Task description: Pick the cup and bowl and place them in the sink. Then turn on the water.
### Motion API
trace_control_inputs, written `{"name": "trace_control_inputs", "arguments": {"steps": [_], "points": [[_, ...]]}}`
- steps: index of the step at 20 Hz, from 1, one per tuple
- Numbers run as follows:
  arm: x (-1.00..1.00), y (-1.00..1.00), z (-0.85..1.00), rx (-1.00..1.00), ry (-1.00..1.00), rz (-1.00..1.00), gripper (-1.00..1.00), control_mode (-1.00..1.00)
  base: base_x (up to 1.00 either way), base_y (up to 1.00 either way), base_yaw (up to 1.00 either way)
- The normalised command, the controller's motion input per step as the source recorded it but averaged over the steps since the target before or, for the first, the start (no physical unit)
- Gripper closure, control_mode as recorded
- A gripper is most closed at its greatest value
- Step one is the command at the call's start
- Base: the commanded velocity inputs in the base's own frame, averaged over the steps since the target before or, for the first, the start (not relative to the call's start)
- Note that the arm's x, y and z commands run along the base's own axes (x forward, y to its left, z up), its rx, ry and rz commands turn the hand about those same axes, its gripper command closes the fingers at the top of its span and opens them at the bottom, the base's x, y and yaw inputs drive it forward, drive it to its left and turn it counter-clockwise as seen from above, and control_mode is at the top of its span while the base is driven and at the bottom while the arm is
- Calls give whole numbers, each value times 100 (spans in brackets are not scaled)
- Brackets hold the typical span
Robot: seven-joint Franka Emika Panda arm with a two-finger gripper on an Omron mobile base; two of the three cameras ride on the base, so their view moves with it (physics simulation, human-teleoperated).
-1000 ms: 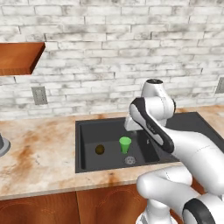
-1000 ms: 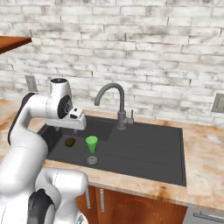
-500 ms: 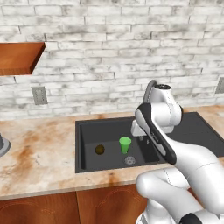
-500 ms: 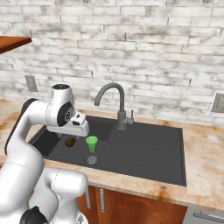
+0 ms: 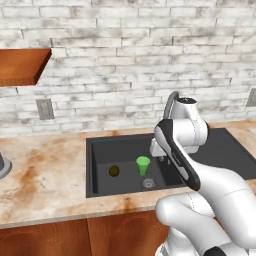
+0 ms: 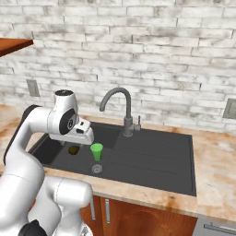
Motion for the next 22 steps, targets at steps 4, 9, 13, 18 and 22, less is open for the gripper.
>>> {"name": "trace_control_inputs", "arguments": {"steps": [4,9,13,18,22], "points": [[0,0,0,0,0,0,-100,-100,0,0,0],[0,0,0,0,0,0,-100,100,-18,0,0],[0,0,0,0,0,0,-100,100,-88,0,-2],[0,0,0,0,0,0,-100,100,-100,0,-3],[0,0,0,0,0,0,-100,100,-53,5,-15]]}}
